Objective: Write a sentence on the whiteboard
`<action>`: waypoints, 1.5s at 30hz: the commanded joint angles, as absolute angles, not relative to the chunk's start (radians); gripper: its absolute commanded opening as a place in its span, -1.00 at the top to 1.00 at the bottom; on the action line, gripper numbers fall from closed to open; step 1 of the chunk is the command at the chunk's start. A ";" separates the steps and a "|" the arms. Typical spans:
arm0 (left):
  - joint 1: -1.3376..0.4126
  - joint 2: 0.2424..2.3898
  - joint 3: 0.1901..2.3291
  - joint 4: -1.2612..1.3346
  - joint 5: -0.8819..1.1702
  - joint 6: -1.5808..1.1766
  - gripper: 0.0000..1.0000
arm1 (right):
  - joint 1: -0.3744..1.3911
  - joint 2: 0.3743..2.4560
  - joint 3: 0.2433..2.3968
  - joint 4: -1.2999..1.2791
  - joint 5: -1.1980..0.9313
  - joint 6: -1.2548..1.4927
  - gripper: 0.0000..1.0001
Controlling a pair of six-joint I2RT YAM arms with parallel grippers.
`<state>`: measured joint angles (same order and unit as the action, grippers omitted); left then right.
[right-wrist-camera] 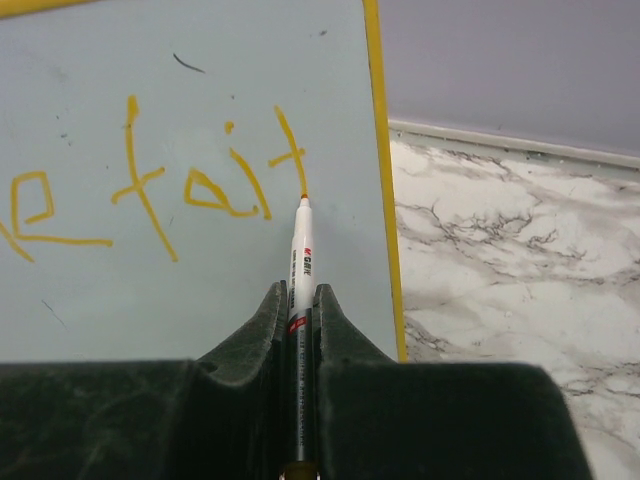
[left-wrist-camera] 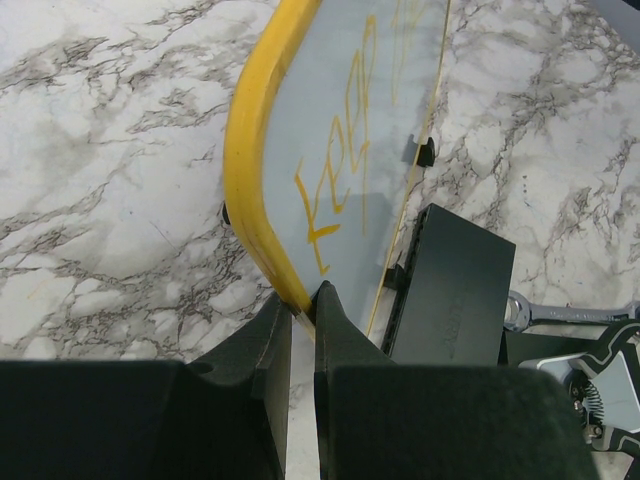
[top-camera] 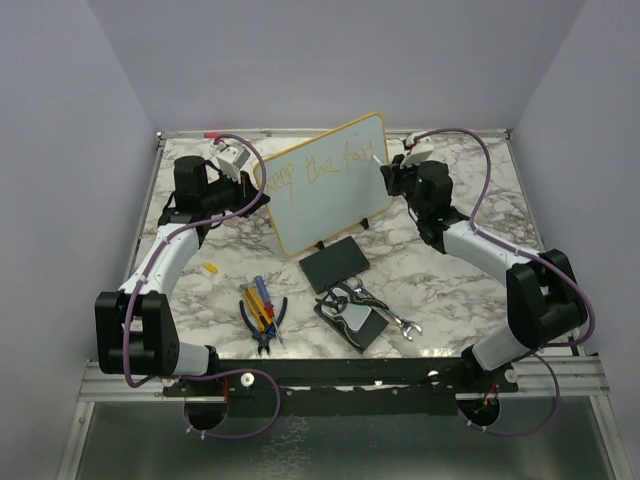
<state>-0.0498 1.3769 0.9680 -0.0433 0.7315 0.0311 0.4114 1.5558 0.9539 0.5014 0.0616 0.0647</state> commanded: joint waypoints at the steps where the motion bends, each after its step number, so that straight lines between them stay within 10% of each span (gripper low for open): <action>1: -0.062 1.399 0.956 -0.124 0.696 0.087 1.00 | 0.421 1.569 0.914 0.491 0.058 0.087 0.99; 45: -0.063 1.389 0.953 -0.124 0.698 0.087 1.00 | 0.421 1.543 1.074 0.478 0.155 0.033 0.99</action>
